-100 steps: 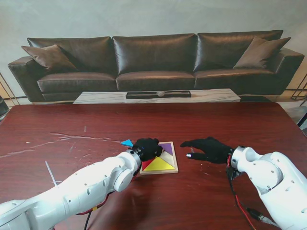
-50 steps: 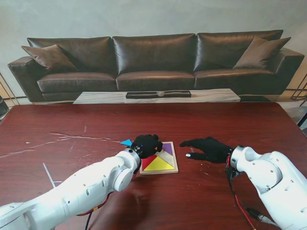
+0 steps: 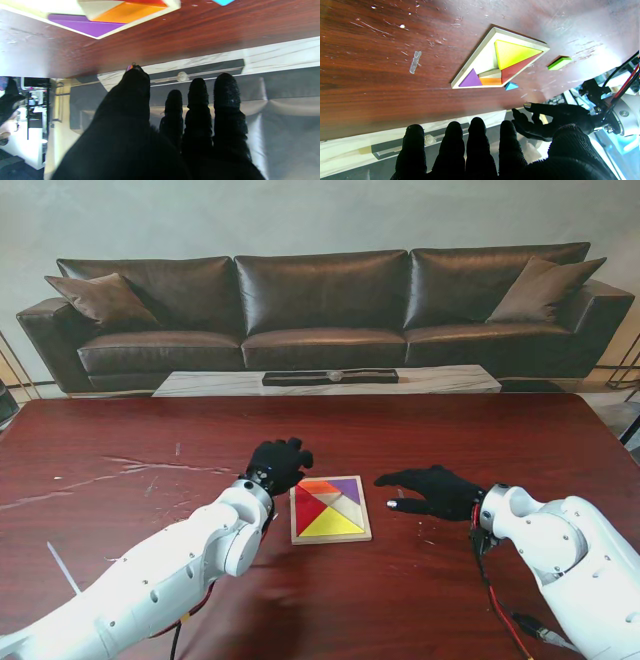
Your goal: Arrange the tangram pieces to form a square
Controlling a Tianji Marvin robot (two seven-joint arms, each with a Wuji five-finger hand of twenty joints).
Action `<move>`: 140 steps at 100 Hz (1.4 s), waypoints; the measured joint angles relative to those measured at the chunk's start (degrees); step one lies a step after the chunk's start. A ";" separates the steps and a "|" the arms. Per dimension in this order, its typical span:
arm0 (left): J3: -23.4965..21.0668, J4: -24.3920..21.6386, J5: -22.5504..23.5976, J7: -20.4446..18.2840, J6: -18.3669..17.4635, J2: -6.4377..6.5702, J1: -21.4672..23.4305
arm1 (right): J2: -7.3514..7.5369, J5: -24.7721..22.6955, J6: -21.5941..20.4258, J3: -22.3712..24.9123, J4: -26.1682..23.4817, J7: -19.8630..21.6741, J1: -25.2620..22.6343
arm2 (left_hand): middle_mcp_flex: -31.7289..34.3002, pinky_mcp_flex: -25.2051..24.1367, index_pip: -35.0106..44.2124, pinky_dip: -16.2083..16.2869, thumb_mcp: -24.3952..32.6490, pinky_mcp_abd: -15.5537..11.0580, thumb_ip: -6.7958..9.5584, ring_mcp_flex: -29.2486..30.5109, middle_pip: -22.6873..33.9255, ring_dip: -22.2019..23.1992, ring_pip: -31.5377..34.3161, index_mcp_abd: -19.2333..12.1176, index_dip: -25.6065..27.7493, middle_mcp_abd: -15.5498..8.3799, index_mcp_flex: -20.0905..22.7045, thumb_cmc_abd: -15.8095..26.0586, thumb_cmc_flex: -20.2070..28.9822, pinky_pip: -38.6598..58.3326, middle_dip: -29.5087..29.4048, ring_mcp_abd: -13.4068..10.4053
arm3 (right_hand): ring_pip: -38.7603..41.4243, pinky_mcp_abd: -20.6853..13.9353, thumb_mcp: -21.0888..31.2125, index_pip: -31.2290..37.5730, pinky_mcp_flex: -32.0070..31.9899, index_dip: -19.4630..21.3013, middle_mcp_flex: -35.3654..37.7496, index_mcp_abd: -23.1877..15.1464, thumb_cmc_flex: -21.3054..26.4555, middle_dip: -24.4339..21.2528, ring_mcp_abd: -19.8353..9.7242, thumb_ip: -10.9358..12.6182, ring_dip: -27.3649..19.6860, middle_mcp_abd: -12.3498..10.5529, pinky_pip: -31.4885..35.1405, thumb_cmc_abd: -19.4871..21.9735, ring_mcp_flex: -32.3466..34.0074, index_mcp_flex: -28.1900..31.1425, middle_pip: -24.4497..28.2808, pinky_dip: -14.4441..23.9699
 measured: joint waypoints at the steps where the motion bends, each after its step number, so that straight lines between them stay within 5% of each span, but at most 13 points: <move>1: -0.30 -0.23 0.23 -0.11 0.18 0.12 0.22 | 0.00 0.01 0.00 -0.02 0.01 -0.02 0.01 | 0.00 -0.08 -0.16 -0.03 0.00 0.06 0.00 0.00 -0.01 -0.10 -0.03 0.08 0.02 0.00 -0.39 0.23 0.00 -0.08 0.00 0.06 | 0.00 0.00 0.00 0.00 0.00 0.00 0.00 0.00 0.00 0.00 0.00 0.00 0.00 0.00 0.00 0.00 0.00 0.00 0.00 0.00; 23: -6.18 -4.67 3.80 -3.50 2.12 2.47 4.75 | -0.02 0.07 0.00 -0.24 0.05 -0.08 0.12 | -0.04 -2.34 -3.35 -1.41 0.01 1.45 0.00 -2.46 -1.94 -3.05 -4.51 0.75 0.29 0.00 -1.10 0.53 -1.53 -5.08 -1.32 1.33 | 0.00 0.00 0.00 0.00 0.00 0.00 0.00 0.00 0.00 0.00 0.00 0.00 0.00 0.00 0.00 0.00 0.00 0.00 0.00 0.00; 64: -13.04 -9.23 8.81 -7.11 3.42 4.65 10.99 | -0.02 0.16 0.01 -0.89 -0.04 0.00 0.46 | -1.33 -6.17 -5.95 -6.24 0.02 3.54 0.00 -3.77 -4.81 -7.51 -10.17 1.17 1.44 0.04 -1.73 1.12 -2.31 -12.53 -3.49 2.56 | 0.00 0.00 0.00 0.00 0.00 0.00 0.00 0.00 0.00 0.00 0.00 0.00 0.00 0.00 0.00 0.00 0.00 0.00 0.00 0.00; 103: -20.55 -18.04 13.45 -19.10 3.12 6.50 18.65 | -0.03 0.38 0.03 -1.07 -0.03 -0.03 0.51 | -1.33 -12.05 -14.90 -14.01 -3.50 5.20 0.00 -7.54 -11.90 -15.05 -17.98 2.79 -0.74 2.14 -6.68 5.39 -5.60 -21.87 -9.95 4.89 | 0.00 0.00 0.00 0.00 0.00 0.00 0.00 0.00 0.00 0.00 0.00 0.00 0.00 0.00 0.00 0.00 0.00 0.00 0.00 0.00; 140: -27.12 -24.37 14.34 -27.78 -0.54 7.67 26.15 | -0.05 0.35 -0.15 -0.59 -0.54 -0.03 0.02 | -4.22 -17.53 -23.47 -21.32 -9.62 4.09 0.01 -14.23 -17.44 -21.13 -23.10 4.25 -2.51 3.49 -10.70 6.88 -9.79 -31.74 -14.23 5.46 | 0.00 0.00 0.00 0.00 0.00 0.00 0.01 0.00 0.00 0.00 0.00 0.00 0.00 0.00 0.00 0.00 0.00 0.00 0.00 0.00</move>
